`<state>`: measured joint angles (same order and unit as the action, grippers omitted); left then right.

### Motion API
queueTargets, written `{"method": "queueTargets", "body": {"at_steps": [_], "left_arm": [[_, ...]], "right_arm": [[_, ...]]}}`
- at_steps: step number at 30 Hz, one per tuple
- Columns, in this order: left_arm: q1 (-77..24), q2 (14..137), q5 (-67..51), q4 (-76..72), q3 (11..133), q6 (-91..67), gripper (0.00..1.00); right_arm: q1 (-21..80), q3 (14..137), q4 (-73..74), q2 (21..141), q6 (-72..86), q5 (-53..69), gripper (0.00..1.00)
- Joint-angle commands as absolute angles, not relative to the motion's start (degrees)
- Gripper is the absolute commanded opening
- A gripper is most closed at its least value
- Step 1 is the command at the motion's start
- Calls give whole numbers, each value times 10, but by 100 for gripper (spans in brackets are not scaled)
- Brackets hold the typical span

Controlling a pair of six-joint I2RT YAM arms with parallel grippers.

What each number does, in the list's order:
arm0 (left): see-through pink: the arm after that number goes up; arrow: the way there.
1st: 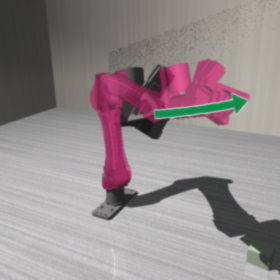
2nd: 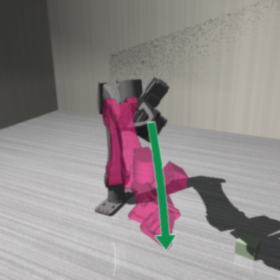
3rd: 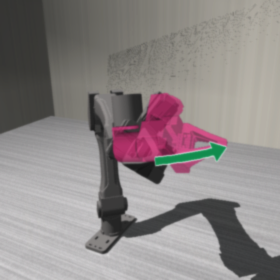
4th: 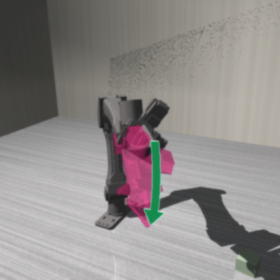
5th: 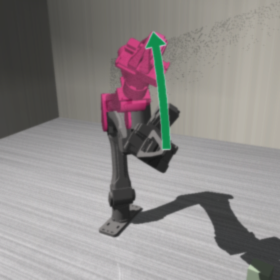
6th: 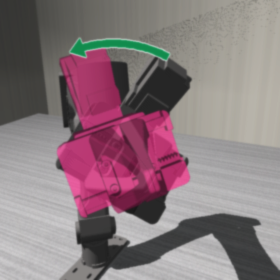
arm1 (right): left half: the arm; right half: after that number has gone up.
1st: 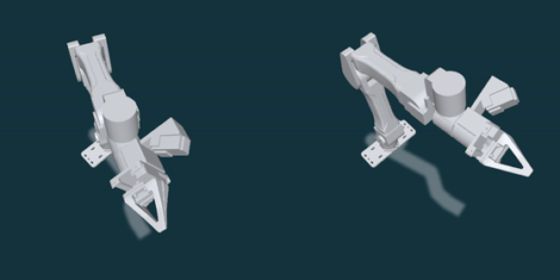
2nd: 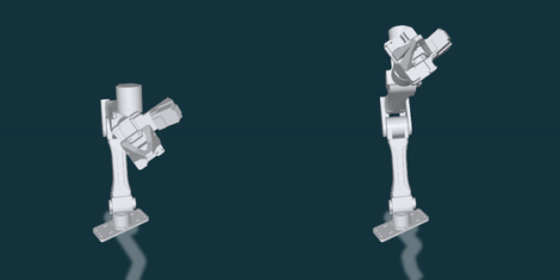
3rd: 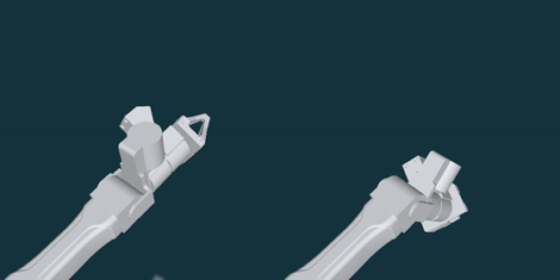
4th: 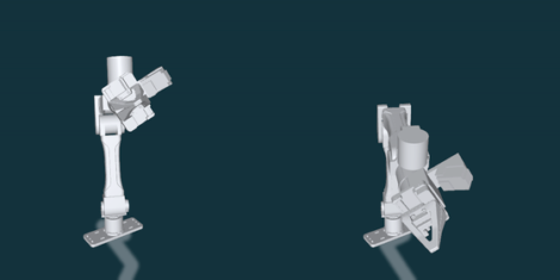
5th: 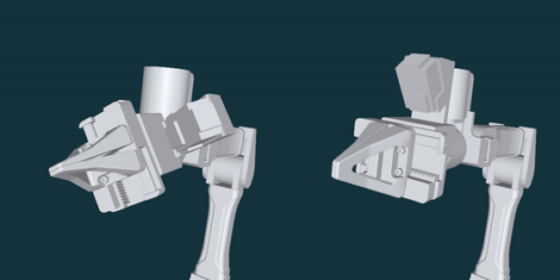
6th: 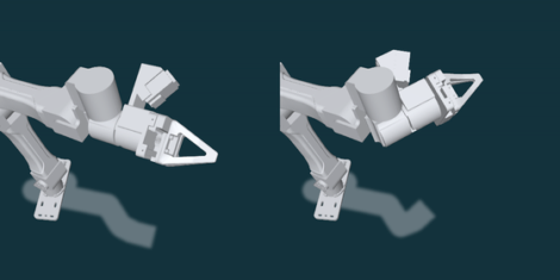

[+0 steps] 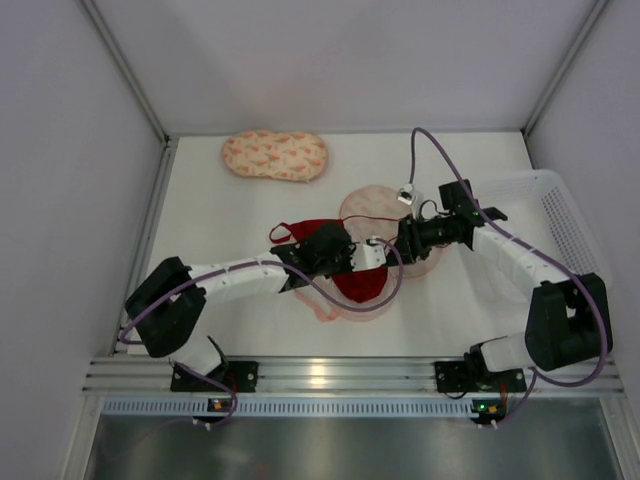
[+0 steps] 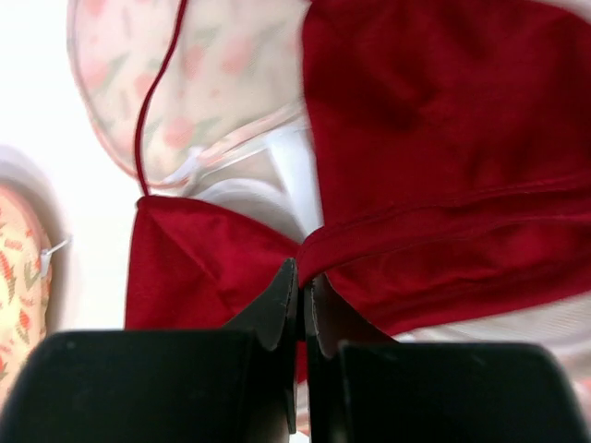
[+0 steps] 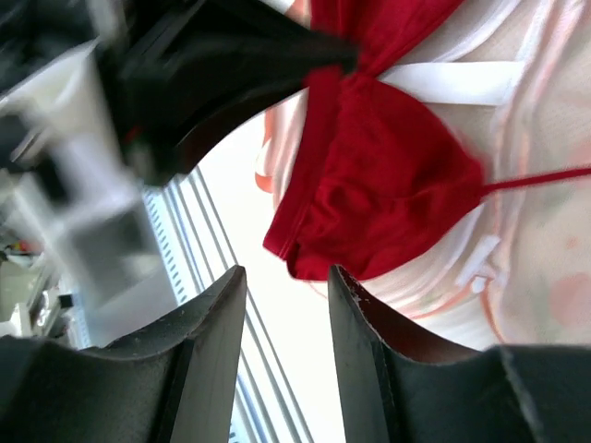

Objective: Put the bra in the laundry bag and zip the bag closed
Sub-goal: Adjust the bra in the laundry bag.

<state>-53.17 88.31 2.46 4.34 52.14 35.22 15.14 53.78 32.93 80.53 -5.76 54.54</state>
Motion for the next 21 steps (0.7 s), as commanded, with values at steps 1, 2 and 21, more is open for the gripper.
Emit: {"method": "queueTargets", "body": {"at_steps": [1, 2, 21], "left_arm": [[-491, 906, 11, -19, 553, 389, 0], [-486, 913, 5, -22, 550, 393, 0], [-474, 954, 18, -59, 548, 396, 5]], "right_arm": [[144, 510, 254, 766, -4, 593, 41], [143, 500, 241, 768, 23, 601, 41], [224, 484, 163, 973, 69, 541, 25]]}}
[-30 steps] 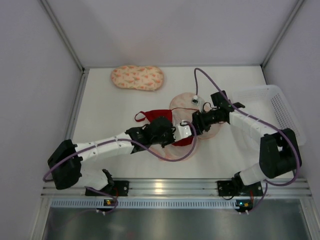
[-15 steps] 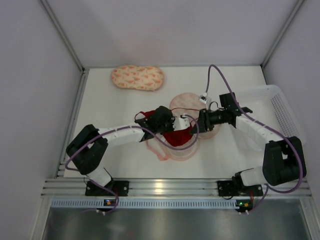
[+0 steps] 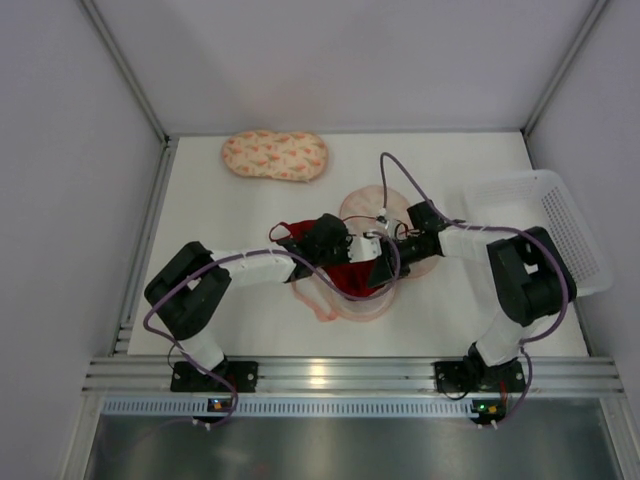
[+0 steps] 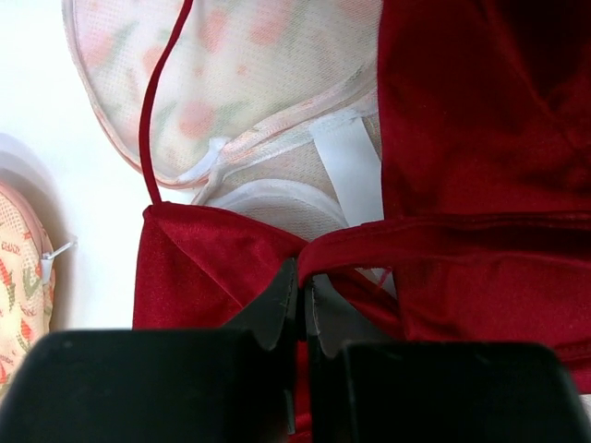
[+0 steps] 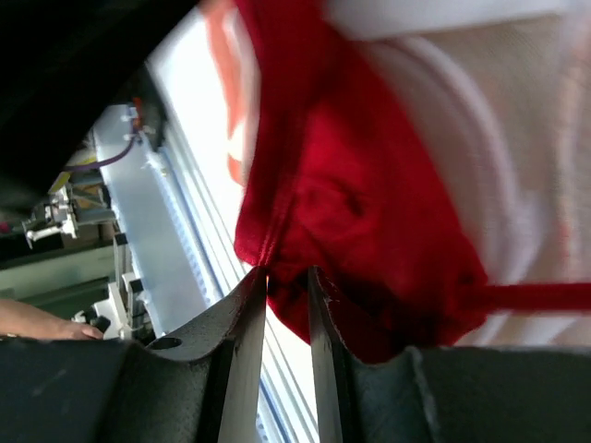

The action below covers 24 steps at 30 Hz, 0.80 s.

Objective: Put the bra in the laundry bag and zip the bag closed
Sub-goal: Adjust the bra in the laundry bag.

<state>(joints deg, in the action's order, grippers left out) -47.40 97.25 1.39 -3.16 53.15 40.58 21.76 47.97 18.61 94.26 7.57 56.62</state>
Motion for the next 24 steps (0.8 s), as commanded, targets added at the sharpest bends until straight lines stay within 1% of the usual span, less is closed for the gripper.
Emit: {"method": "queueTargets", "body": {"at_steps": [1, 3, 6, 7, 9, 10, 13, 14, 17, 18, 20, 21, 24], "left_arm": [[-474, 951, 21, -45, 551, 389, 9], [-474, 939, 24, -24, 559, 371, 18], [-474, 905, 26, 27, 573, 329, 26], [-473, 893, 24, 46, 578, 317, 30], [-471, 854, 24, 83, 586, 279, 37], [-468, 839, 23, 95, 589, 263, 43], [-443, 777, 8, 133, 590, 198, 51], [-432, 747, 3, 141, 590, 182, 52], [-363, 709, -39, 166, 591, 134, 54], [-323, 707, -41, 174, 592, 123, 54], [-284, 714, -59, 181, 598, 120, 52], [-244, 721, -65, 185, 604, 117, 52], [-171, 778, -83, 196, 634, 113, 50]], "right_arm": [[223, 487, 170, 983, 68, 534, 25], [223, 498, 179, 1005, 68, 532, 24], [224, 504, 185, 1014, 68, 526, 24], [224, 504, 186, 1014, 69, 524, 24], [224, 503, 191, 1013, 69, 524, 24], [224, 504, 196, 1012, 66, 524, 24], [224, 515, 217, 995, 55, 525, 24], [224, 521, 222, 988, 53, 528, 24], [224, 538, 250, 962, 40, 529, 24], [223, 541, 259, 951, 37, 529, 25], [224, 554, 269, 936, 34, 529, 26], [223, 559, 272, 931, 33, 528, 27], [223, 582, 294, 912, 26, 516, 29]]}}
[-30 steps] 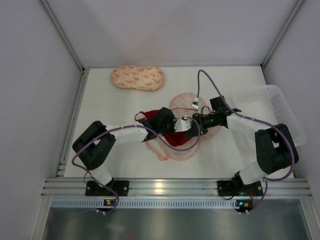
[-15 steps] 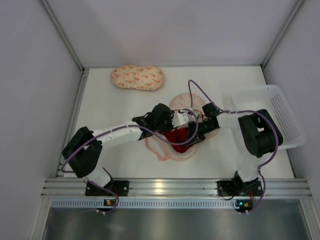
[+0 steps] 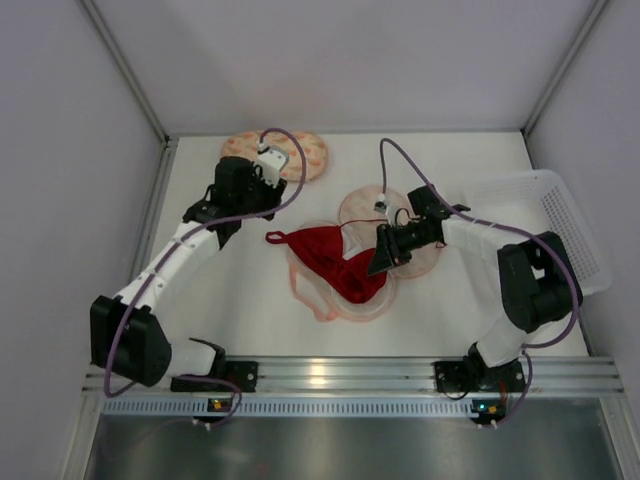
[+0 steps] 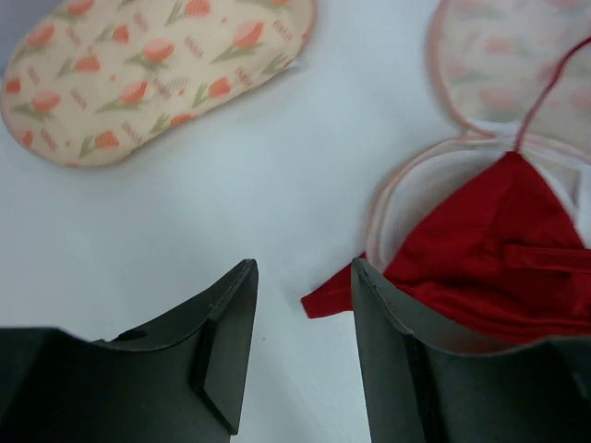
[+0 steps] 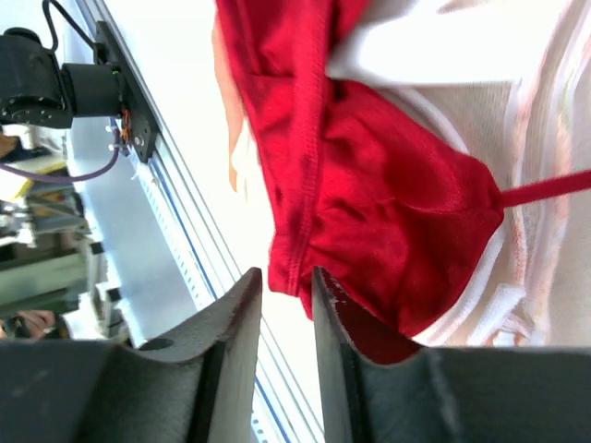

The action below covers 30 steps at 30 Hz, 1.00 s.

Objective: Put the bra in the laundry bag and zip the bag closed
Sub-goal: Adjust the bra in the laundry bag.

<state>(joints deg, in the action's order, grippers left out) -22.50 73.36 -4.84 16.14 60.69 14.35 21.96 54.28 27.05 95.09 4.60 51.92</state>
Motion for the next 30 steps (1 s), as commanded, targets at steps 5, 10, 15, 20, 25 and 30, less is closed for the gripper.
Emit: {"method": "queueTargets", "body": {"at_steps": [5, 10, 15, 20, 25, 30], "left_arm": [[-85, 897, -114, 244, 694, 89, 49], [-24, 895, -210, 243, 626, 71, 49], [-18, 878, -280, 220, 560, 53, 49], [-18, 900, -313, 168, 518, 9, 49], [-18, 928, -296, 72, 498, -40, 49], [-18, 955, -303, 5, 498, -82, 47]], "right_arm": [[218, 613, 325, 903, 5, 494, 35], [207, 634, 348, 902, -18, 487, 37], [183, 649, 356, 899, -15, 487, 37], [166, 656, 360, 893, -12, 483, 38], [156, 660, 372, 888, -10, 478, 38], [154, 663, 380, 888, -10, 473, 38]]}}
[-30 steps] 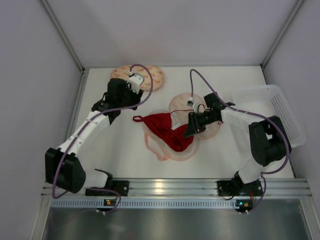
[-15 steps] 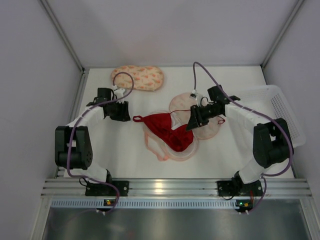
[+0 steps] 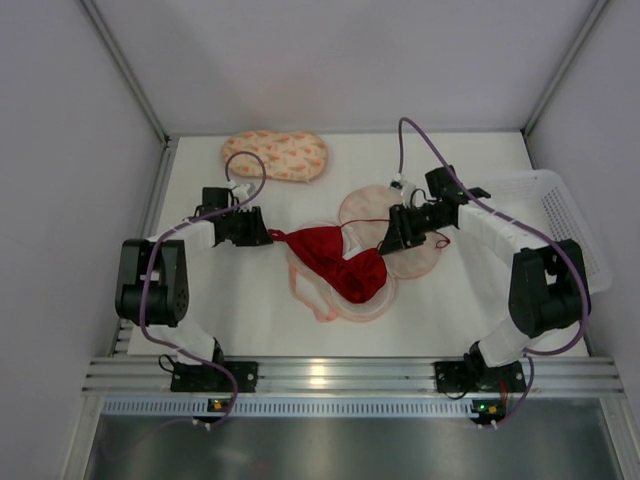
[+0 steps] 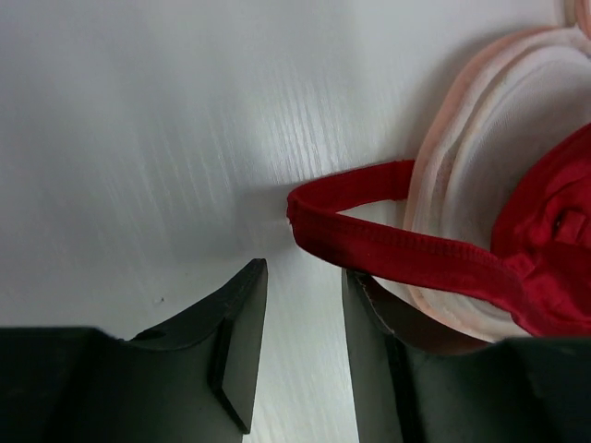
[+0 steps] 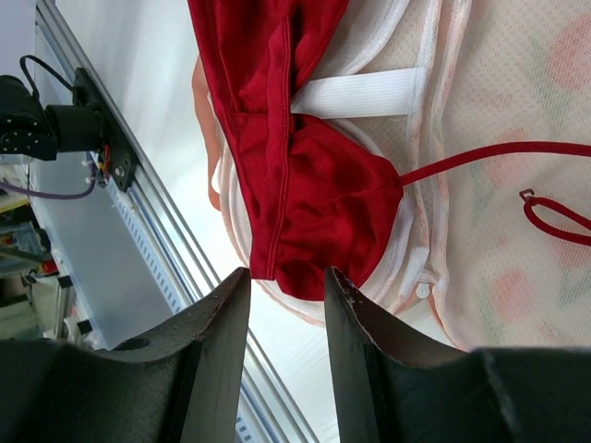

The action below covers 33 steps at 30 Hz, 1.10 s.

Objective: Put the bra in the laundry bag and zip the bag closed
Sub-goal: Adjust the bra in the laundry bag.

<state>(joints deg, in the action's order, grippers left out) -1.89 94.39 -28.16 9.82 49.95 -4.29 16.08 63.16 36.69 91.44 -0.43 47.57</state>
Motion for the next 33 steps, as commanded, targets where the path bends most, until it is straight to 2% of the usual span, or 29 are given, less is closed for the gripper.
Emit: {"method": "queueTargets", "body": {"at_steps": [1, 4, 5, 8, 12, 14, 15, 19, 27, 33], "left_arm": [[-18, 966, -299, 5, 503, -85, 43], [-18, 974, -259, 7, 513, -81, 30], [-18, 970, -251, 11, 513, -71, 20], [-10, 933, -238, 18, 509, -48, 7], [-10, 856, -238, 26, 499, -18, 0], [-10, 846, -256, 26, 497, -15, 3], [-10, 844, -258, 32, 498, -16, 16], [-11, 856, -258, 45, 477, -29, 30], [-12, 910, -269, 17, 456, -63, 33], [-23, 952, -309, -37, 469, -94, 39]], "right_arm": [[155, 664, 380, 888, -10, 471, 39], [153, 667, 382, 889, -13, 468, 38], [152, 667, 383, 889, -15, 468, 38], [147, 665, 383, 888, -17, 468, 38], [146, 658, 378, 885, -19, 475, 38], [146, 655, 374, 888, -19, 479, 37], [145, 654, 374, 888, -19, 481, 37], [147, 652, 374, 885, -19, 482, 37], [144, 653, 381, 891, -21, 482, 37], [145, 653, 381, 901, -18, 481, 37]]}}
